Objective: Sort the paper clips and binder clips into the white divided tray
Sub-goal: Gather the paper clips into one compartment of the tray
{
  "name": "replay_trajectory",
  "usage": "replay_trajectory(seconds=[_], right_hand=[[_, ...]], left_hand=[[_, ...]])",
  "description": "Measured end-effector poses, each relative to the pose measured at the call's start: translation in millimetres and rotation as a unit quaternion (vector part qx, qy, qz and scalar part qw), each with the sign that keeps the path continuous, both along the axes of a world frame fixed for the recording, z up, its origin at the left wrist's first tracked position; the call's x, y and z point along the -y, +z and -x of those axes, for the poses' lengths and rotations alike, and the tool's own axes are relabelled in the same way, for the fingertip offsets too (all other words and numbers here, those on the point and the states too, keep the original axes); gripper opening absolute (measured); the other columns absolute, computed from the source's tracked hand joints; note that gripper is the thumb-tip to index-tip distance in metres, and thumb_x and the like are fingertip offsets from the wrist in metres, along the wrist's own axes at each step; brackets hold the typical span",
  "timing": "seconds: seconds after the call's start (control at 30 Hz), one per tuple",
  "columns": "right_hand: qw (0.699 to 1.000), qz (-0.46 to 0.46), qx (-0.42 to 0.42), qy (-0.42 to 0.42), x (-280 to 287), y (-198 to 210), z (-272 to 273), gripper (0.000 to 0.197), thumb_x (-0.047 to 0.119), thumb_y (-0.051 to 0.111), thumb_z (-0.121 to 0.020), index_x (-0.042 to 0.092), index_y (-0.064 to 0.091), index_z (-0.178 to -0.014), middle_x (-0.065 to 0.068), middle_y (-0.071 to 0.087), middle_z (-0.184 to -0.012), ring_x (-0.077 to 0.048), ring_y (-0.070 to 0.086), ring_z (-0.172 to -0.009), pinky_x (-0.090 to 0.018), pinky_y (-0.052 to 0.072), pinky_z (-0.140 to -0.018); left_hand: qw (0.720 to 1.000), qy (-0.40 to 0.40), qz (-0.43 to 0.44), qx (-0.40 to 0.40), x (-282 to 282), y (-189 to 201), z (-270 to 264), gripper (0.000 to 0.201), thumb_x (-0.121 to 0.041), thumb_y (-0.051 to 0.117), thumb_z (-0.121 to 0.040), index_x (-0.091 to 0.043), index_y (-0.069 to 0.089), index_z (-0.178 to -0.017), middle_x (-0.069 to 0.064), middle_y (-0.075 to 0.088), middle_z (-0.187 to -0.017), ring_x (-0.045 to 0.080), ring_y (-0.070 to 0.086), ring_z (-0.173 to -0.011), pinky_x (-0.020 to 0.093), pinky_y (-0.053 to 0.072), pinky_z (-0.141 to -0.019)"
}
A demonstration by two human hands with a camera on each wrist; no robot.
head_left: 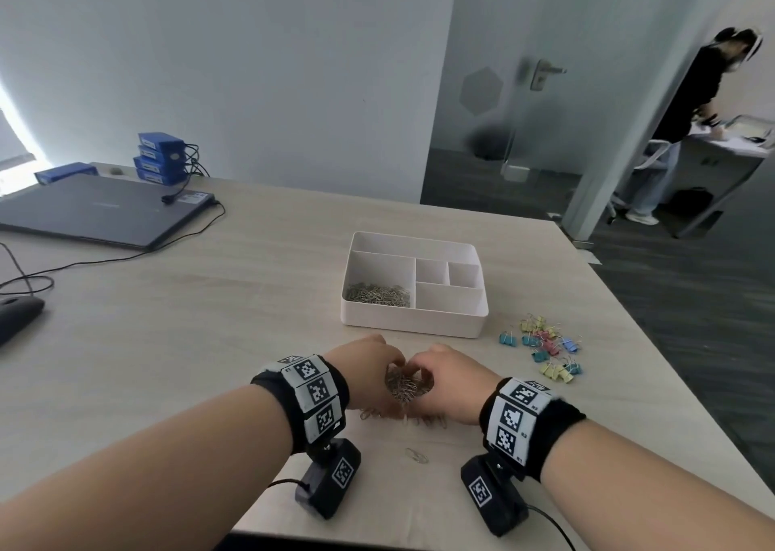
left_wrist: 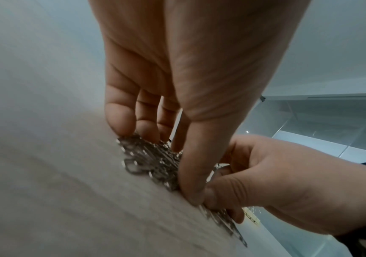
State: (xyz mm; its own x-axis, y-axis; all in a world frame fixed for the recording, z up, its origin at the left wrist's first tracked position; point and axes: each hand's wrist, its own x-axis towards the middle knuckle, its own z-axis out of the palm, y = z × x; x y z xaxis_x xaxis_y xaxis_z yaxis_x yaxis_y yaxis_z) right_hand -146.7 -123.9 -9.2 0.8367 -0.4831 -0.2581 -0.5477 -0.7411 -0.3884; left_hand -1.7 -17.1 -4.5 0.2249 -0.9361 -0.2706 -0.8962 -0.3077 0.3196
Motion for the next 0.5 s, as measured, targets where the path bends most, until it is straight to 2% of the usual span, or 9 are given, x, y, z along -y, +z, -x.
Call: replay_trajectory(seconds=[0.13,0.23,0.3,0.43,0.5], right_hand=[[0.999,0.022,0.031,0.002,1.7,-2.2,-1.2,0.034,0.032,0.075,-0.079,0.028,0.069,-0.112,0.006,0.055,-0.098,-0.014,0.054,-0.09,-0.025,0.039,-0.075],[0.999,0.017,0.04,-0.01,1.5,-2.1,-0.8,0.027,0.026,0.07,-0.081,0.026,0.07,-0.108,0.005,0.06,-0.097,-0.015,0.057,-0.091,-0.028,0.045,-0.077],[0.999,0.007,0.046,-0.02,1.1,-2.8,-1.0,0.023,0.022,0.068,-0.08,0.026,0.07,-0.102,0.002,0.066,-0.099,-0.019,0.061,-0.094,-0.03,0.05,-0.081],[0.998,-0.011,0.062,-0.032,1.3,-4.8,-2.6,0.015,0.018,0.066,-0.077,0.029,0.065,-0.087,0.001,0.068,-0.094,-0.019,0.063,-0.088,-0.031,0.052,-0.077],[0.997,-0.018,0.066,-0.035,1.5,-5.5,-3.5,0.015,0.018,0.067,-0.077,0.026,0.067,-0.09,0.001,0.068,-0.093,-0.018,0.063,-0.087,-0.029,0.051,-0.075]], left_hand=[[1.0,-0.007,0.028,-0.006,4.6,-4.4,-1.1,0.063,-0.051,0.079,-0.068,-0.036,0.061,-0.127,-0.007,0.05,-0.103,0.016,0.056,-0.095,0.033,0.05,-0.088],[0.999,-0.007,0.038,-0.008,8.4,-5.0,-1.1,0.05,-0.045,0.078,-0.073,-0.033,0.067,-0.12,-0.004,0.056,-0.101,0.019,0.059,-0.095,0.028,0.045,-0.078],[0.999,-0.005,0.049,-0.011,9.5,-4.8,-1.1,0.042,-0.041,0.076,-0.075,-0.029,0.069,-0.115,-0.002,0.064,-0.102,0.018,0.059,-0.09,0.026,0.041,-0.074],[0.998,0.003,0.067,-0.018,10.0,-5.1,-1.6,0.026,-0.035,0.07,-0.08,-0.027,0.072,-0.105,-0.005,0.067,-0.097,0.014,0.055,-0.081,0.024,0.041,-0.072],[0.997,0.008,0.068,-0.022,10.2,-5.5,-2.8,0.022,-0.034,0.068,-0.081,-0.027,0.073,-0.101,-0.007,0.066,-0.093,0.015,0.058,-0.082,0.024,0.043,-0.071]])
